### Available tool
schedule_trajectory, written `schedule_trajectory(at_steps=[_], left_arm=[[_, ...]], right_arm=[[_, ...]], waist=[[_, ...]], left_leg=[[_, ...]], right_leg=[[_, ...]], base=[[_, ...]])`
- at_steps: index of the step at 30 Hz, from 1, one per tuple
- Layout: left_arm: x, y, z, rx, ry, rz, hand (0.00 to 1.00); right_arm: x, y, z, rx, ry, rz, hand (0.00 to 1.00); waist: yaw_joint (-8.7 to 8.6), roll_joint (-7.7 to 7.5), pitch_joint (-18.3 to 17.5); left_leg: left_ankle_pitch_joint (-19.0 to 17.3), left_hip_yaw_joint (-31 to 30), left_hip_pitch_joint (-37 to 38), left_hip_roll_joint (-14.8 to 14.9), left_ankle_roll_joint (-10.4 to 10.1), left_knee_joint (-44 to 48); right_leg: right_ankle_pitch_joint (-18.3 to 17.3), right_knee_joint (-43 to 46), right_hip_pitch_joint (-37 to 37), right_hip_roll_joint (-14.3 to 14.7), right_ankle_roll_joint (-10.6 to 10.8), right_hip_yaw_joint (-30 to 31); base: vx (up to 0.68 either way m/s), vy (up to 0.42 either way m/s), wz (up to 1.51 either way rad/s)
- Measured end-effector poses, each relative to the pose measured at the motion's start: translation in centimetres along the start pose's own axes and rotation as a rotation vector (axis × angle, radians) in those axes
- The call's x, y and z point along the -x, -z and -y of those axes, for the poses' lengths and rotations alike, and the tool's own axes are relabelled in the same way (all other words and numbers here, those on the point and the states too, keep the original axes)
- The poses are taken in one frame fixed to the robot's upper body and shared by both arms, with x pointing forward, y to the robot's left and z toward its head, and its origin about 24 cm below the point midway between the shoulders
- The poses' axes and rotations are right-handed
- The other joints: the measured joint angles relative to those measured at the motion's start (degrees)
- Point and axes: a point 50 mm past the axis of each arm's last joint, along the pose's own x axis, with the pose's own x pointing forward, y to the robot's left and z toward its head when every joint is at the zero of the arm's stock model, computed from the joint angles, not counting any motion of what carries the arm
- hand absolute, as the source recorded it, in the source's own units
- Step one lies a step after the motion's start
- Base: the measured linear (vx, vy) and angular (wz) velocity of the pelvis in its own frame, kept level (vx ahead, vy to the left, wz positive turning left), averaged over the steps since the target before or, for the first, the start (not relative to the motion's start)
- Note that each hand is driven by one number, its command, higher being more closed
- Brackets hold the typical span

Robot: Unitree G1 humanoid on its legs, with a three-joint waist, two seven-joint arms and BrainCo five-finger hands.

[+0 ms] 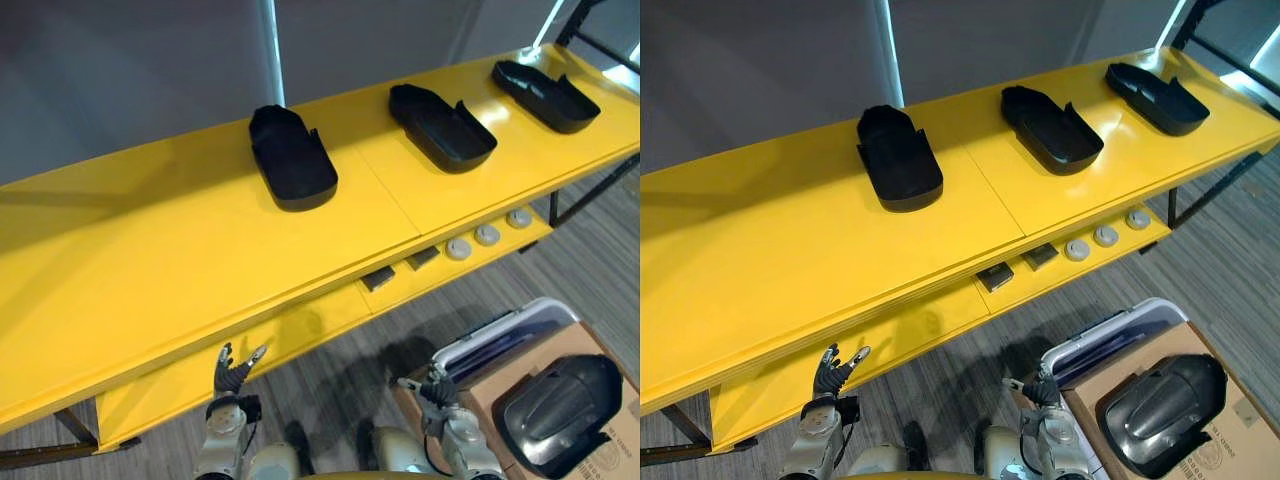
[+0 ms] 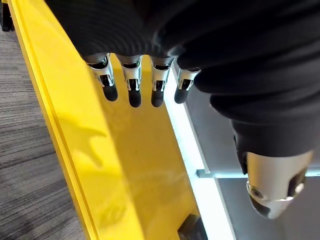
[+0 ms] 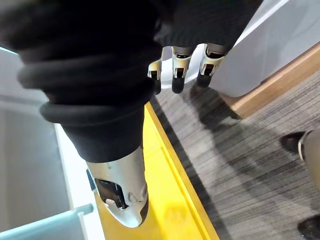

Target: Walk over and take plastic housings, then place them on the shelf

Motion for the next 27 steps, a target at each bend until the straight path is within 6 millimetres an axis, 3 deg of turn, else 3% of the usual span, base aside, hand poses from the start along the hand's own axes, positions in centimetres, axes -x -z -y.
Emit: schedule_trajectory(at_steps=[1, 3, 5, 9, 13, 18, 22, 24, 26, 27], left_arm=[[0.0, 0.0, 0.2, 0.006, -0.002, -0.001, 0.0], [0.2, 0.3, 0.4, 0.024, -0.011, -0.019, 0.0], [0.6, 0.8, 1.3, 0.036, 0.011, -0.042, 0.0], [1.3, 1.5, 2.0, 0.05, 0.034, -0.066, 0.0], [1.2, 1.4, 2.0, 0.053, 0.033, -0.065, 0.0], [1.0, 1.4, 1.8, 0.046, 0.027, -0.067, 0.0], [0.8, 2.4, 1.3, 0.004, 0.027, -0.108, 0.0], [0.9, 3.1, 1.2, -0.015, 0.03, -0.137, 0.0], [0.7, 3.4, 0.8, -0.083, 0.04, -0.135, 0.0], [0.6, 3.5, 0.6, -0.101, 0.04, -0.137, 0.0]], right_arm=[[-0.1, -0.2, -0.1, 0.011, -0.004, 0.007, 0.0], [-0.7, -1.6, -0.3, 0.019, -0.009, 0.044, 0.0], [-0.8, -1.9, 0.2, 0.029, 0.0, 0.052, 0.0], [-0.5, -1.2, 0.8, 0.04, 0.013, 0.039, 0.0], [-0.6, -1.7, 0.8, 0.049, 0.011, 0.058, 0.0], [-0.4, -3.0, -0.1, 0.055, -0.02, 0.119, 0.0], [0.0, -4.8, -1.5, 0.074, -0.075, 0.21, 0.0], [0.6, -5.2, -2.1, 0.081, -0.107, 0.246, 0.0], [1.6, -5.8, -2.4, 0.065, -0.123, 0.304, 0.0], [1.7, -6.6, -2.9, 0.069, -0.14, 0.34, 0.0]], waist=[[1.56, -0.39, -0.15], [1.43, 0.14, 0.13], [1.29, 1.76, 1.37], [1.27, 2.25, 1.28], [1.21, 2.67, 1.04], [1.02, 3.06, 0.91], [-0.73, 2.99, 0.91], [-1.23, 3.11, 0.93], [-2.84, 3.23, 0.94], [-3.26, 3.27, 1.02]], left_leg=[[0.42, -0.04, -2.91, 0.39, -0.32, 1.78], [2.42, -1.52, -5.8, 0.56, -1.84, 1.8], [3.71, -3.31, -5.37, 1.97, -3.32, 1.37], [6.78, -4.56, -0.68, 2.75, -5.48, -4.52], [7.39, -4.6, 0.32, 2.56, -5.41, -6.3], [5.05, -6.42, 2.85, 2.21, -6.2, -6.11], [0.74, -6.68, 4.56, -0.26, -7.02, -6.1], [-0.28, -6.37, 5.66, -0.9, -6.22, -6.16], [-0.83, -4.12, 6.39, -1.61, -5.77, -6.27], [-0.82, -2.13, 6.41, -1.33, -5.7, -6.28]], right_leg=[[-2.0, -7.96, 2.1, 0.26, -1.57, -0.54], [-2.46, -14.53, 3.29, 1.35, -2.47, -1.92], [-1.78, -15.72, 4.61, 2.94, -3.63, -3.2], [-1.05, -14.85, 4.87, 4.66, -4.82, -2.92], [-0.14, -15.1, 2.83, 5.05, -6.24, 1.55], [2.67, -17.31, 2.11, 5.13, -4.83, 8.94], [5.74, -21.21, 2.12, 3.76, -2.92, 14.26], [6.71, -22.11, 2.11, 2.66, -2.37, 14.74], [7.64, -22.41, 1.6, 2.33, -1.53, 16.64], [9.49, -22.93, 0.09, 2.78, -1.06, 17.27]], base=[[-0.09, -0.237, -0.01], [-0.12, -0.214, 0.03], [-0.16, -0.194, 0.15], [-0.14, -0.159, -0.2], [-0.08, 0.003, -0.65], [-0.06, 0.09, -0.84], [-0.06, 0.155, -0.85], [-0.03, 0.134, -0.88], [0.0, 0.121, -0.82], [0.01, 0.084, -1.1]])
